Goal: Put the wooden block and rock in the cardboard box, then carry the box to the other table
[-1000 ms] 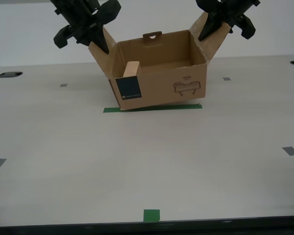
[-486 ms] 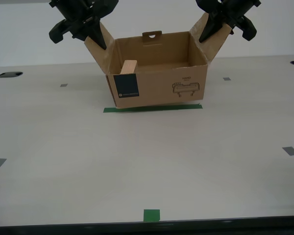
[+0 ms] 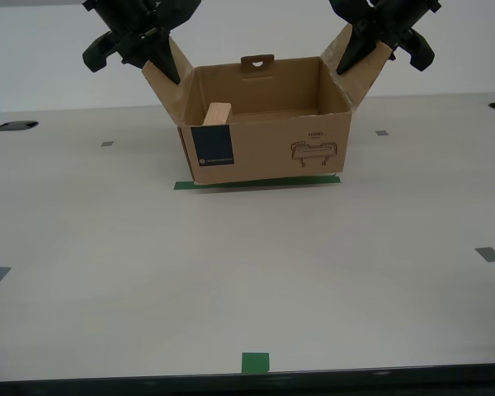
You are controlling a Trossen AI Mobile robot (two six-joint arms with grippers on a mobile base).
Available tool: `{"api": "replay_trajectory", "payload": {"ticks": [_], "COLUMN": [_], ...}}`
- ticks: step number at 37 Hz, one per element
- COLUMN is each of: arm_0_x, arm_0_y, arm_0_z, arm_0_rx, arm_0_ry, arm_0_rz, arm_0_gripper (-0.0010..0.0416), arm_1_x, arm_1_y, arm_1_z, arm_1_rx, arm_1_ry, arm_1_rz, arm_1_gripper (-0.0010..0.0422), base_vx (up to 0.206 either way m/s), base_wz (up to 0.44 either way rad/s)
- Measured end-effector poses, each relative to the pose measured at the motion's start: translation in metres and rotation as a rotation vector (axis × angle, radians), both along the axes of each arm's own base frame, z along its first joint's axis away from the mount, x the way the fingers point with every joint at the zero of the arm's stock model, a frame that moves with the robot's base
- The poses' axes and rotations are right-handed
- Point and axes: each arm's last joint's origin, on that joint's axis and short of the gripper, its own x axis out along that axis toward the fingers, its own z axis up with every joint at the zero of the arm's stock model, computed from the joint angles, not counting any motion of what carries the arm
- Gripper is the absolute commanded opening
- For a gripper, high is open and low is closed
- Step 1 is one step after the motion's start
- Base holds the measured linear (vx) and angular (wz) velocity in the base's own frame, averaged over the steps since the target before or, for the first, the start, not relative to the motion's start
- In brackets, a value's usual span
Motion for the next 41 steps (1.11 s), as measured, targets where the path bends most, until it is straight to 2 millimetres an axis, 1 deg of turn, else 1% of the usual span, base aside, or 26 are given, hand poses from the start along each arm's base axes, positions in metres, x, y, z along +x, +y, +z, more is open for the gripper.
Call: {"api": "replay_trajectory", "payload": {"ticks": [41], "arm_0_x": [-0.0067], "arm_0_y": [0.0060], "arm_0_z": [-0.0027], "arm_0_rx": [-0.006], "arm_0_ry": [0.072], "arm_0_rz": [0.001], "arm_0_gripper": [-0.0001], "arm_1_x": [-0.0069], "arm_1_y": [0.0017], "arm_1_z": [-0.0026], "arm_1_rx": [0.032], "arm_1_ry": [0.061], "arm_1_rz": [-0.030], "arm_1_gripper": [-0.0001], "base_vx": [0.000], "base_wz": [0.000]}}
